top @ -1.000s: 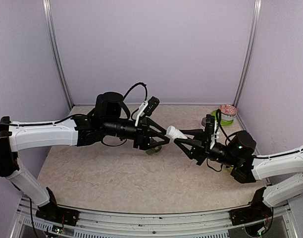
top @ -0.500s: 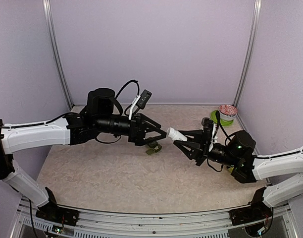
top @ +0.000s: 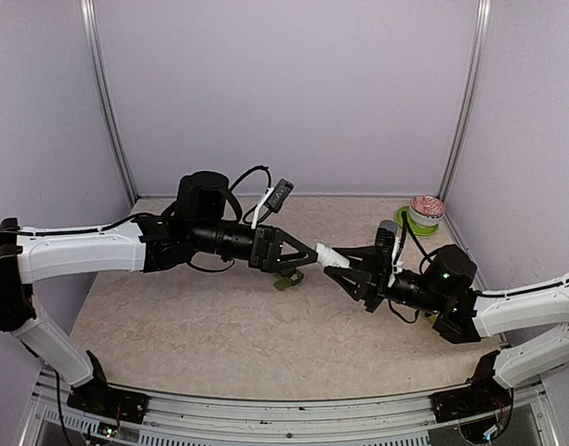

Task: Sort the pills into containers
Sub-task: Close the lid of the pill bottle, then screw the lid of the pill bottle onto the pill bottle.

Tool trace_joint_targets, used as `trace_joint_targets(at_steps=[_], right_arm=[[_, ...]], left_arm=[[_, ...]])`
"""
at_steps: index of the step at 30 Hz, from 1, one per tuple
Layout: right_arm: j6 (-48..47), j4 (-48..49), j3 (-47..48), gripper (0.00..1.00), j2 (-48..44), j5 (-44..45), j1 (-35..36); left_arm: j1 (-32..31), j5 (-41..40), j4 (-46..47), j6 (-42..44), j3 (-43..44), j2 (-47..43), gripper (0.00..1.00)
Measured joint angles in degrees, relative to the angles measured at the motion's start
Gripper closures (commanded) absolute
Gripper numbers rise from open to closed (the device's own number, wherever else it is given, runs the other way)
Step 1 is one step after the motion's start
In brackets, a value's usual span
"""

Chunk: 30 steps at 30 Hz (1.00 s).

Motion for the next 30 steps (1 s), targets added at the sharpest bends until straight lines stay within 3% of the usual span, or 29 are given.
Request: trace_joint_targets(at_steps=[16, 30], right_arm=[[-0.7, -0.79, 0.46, 0.73, 1.18, 0.63, 0.28], [-0.7, -1.05, 0.9, 0.73, 1.38, 0.98, 0.31]], left_arm=[[-0.96, 0.46, 1.18, -1.22, 1.51, 0.96, 0.34], [-1.31, 0.13, 0.17, -0.92, 2.99, 1.79, 0.54]])
